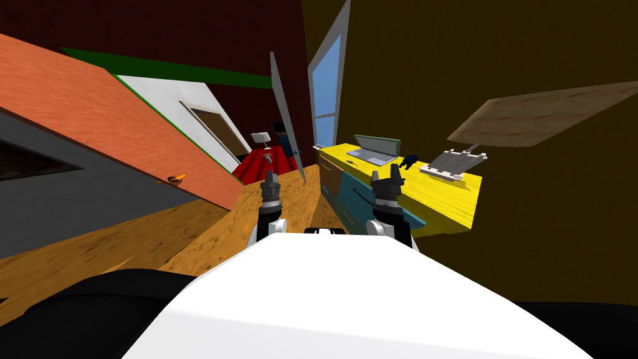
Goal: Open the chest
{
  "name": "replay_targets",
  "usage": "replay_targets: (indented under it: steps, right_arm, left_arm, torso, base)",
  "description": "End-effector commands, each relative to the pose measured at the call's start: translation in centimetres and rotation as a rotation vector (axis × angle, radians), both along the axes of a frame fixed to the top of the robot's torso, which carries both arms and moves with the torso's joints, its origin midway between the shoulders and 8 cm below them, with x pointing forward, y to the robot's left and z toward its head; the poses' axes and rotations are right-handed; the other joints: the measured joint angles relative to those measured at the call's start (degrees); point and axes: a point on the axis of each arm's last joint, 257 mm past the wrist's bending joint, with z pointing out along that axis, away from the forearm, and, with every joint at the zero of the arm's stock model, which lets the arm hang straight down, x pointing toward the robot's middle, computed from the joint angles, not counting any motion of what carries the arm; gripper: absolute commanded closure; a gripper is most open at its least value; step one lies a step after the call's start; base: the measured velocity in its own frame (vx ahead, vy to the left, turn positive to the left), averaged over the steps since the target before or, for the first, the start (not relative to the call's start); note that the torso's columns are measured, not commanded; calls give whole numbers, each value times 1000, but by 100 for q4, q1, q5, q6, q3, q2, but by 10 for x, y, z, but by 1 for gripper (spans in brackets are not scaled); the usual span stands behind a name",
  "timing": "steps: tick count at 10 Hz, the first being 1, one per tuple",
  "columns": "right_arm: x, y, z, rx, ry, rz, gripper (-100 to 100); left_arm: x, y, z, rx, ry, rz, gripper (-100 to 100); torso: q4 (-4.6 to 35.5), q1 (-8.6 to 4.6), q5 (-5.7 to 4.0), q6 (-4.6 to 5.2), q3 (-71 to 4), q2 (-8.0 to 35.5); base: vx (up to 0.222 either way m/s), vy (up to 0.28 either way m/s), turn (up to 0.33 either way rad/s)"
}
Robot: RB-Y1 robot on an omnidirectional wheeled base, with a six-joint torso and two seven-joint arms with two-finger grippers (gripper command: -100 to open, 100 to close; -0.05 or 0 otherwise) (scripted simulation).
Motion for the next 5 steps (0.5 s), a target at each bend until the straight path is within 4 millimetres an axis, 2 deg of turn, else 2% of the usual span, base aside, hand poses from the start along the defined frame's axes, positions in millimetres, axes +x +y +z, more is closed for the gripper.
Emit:
replay_targets:
  steps: [1, 2, 3, 5]
  right_arm:
    - [0, 0, 0, 0, 0, 0, 0]
    - [-2, -1, -6, -75, 23, -15, -100]
    - [-3, -3, -9, -115, 36, -29, -100]
    - [-6, -10, -19, -209, 67, -72, -100]
  left_arm:
    - [0, 0, 0, 0, 0, 0, 0]
    - [0, 0, 0, 0, 0, 0, 0]
    - [0, 0, 0, 0, 0, 0, 0]
    - [0, 0, 0, 0, 1, 0, 0]
  torso:
    - [423, 0, 0, 0, -846, 423]
    - [846, 0, 0, 0, -1692, 846]
    - [1033, 5, 1, -1, -2090, 1032]
    - [1104, 7, 2, 0, -2231, 1097]
  base:
    - [0, 0, 0]
    - [31, 20, 93]
    - [52, 34, 103]
    - [59, 46, 99]
